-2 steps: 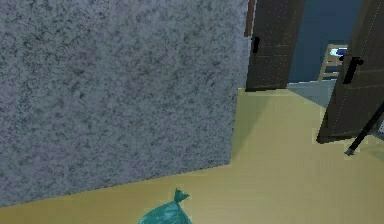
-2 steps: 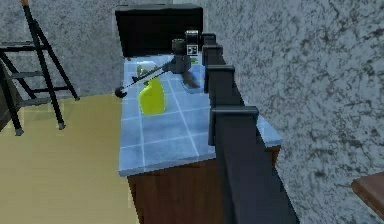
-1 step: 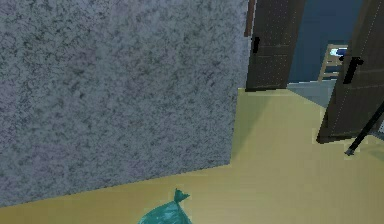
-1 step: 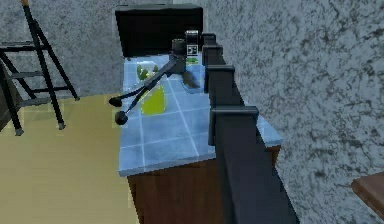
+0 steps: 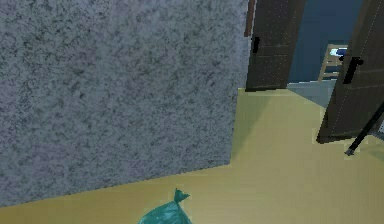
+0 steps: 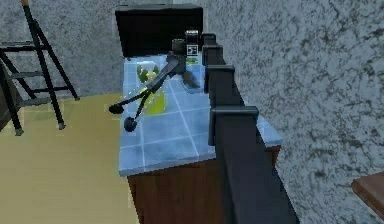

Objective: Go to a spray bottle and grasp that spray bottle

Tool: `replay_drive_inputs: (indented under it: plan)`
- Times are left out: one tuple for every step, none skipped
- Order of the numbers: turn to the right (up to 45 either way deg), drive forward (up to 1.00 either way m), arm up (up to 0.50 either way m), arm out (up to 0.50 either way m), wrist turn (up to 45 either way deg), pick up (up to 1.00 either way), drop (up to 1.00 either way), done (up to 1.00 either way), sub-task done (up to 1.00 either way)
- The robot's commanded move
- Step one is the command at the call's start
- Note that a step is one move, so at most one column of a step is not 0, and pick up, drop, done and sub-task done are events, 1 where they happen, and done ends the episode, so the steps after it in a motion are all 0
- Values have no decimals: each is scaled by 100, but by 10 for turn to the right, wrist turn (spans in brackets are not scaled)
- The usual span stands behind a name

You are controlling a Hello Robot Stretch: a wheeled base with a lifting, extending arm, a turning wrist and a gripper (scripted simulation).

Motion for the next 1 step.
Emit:
replay_drive_inputs:
  plan:
    - [0, 0, 0, -48, 0, 0, 0, 0, 0]
